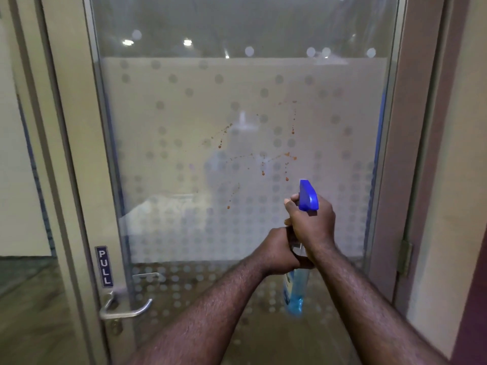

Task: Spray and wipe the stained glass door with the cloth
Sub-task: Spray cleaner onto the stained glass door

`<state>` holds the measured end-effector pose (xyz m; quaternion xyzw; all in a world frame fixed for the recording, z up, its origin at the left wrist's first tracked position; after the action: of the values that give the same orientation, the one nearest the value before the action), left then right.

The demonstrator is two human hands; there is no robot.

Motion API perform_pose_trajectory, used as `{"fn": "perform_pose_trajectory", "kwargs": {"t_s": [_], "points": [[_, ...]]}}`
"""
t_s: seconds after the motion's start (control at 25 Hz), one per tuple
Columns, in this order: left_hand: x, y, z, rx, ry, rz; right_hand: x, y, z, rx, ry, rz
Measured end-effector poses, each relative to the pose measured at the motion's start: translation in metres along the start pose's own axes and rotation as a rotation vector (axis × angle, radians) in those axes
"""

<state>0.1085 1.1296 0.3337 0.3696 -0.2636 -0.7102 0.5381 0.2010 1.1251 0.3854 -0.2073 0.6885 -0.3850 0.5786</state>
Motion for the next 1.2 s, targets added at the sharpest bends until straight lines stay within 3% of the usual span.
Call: {"fn": "perform_pose_trajectory", "kwargs": {"t_s": [0.84, 1.2], "points": [[0.103, -0.081, 0.146, 0.003, 0.275, 0.14, 0.077, -0.05, -0.177, -0.117, -0.283, 0.082], [0.12, -0.121, 0.169, 0.021, 0.299, 0.22, 0.101, -0.053, -0.216, -0.153, -0.376, 0.086]]}}
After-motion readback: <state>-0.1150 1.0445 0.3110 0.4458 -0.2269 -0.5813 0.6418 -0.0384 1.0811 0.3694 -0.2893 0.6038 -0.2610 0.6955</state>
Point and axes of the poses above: each hand's wrist, its own x-axis away from the middle knuckle, its own z-axis out of the back of the hand, y = z × x, the point moved 6 cm from there along -x, towards the middle knuckle, and after that the axes turned 9 degrees about z, right-handed, at the moved point
